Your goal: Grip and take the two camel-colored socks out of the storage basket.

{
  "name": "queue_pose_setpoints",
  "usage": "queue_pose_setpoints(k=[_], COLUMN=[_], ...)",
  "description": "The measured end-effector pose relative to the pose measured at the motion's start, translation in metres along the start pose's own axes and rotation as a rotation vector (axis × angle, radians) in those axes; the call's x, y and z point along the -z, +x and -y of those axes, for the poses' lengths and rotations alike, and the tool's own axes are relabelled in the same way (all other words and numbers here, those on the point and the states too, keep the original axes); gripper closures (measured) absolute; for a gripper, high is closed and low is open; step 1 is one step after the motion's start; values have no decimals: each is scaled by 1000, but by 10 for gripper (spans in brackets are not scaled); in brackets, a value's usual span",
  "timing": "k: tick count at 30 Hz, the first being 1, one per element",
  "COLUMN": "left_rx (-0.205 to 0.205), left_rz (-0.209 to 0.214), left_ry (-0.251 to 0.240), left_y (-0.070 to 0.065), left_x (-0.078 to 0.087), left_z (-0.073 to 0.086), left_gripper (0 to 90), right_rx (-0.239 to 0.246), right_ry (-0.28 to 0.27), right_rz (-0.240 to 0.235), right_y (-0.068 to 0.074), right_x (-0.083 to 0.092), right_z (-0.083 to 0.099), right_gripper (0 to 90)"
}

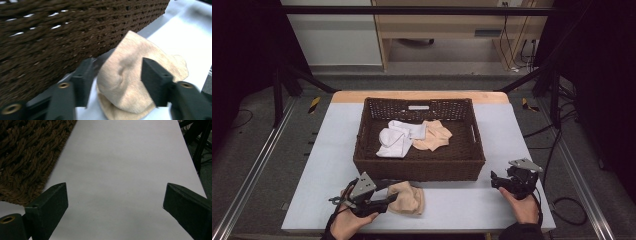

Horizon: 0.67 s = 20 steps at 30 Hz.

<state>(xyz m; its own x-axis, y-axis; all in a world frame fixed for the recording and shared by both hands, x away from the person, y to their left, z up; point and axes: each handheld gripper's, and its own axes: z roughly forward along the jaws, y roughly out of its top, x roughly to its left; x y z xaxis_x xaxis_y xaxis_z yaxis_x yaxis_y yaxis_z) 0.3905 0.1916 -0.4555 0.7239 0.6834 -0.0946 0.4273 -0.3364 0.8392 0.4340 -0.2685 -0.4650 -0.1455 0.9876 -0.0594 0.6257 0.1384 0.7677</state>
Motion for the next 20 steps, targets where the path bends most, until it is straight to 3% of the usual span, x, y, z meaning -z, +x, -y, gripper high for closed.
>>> queue_pose_setpoints(k=[3,8,13,17,20], left_rx=[-2,16,31,25,34], left_rz=[-17,-96,-164,-240,-275], left_ry=[-17,-41,-63,-51,-52], left_y=[6,25,37,48,56], left_x=[6,23,36,43,47], left_z=[2,9,12,16,18], left_gripper=[354,326,326,345,360], right_rx=[-3,-13,-16,-17,-17], right_ry=[-5,-3,-2,-3,-2], right_rz=[5,7,10,10,8], right_y=[-2,-5,-5,-6,-6], right_x=[0,1,2,2,1], right_z=[0,1,1,2,1], right_gripper=[61,60,60,59,59])
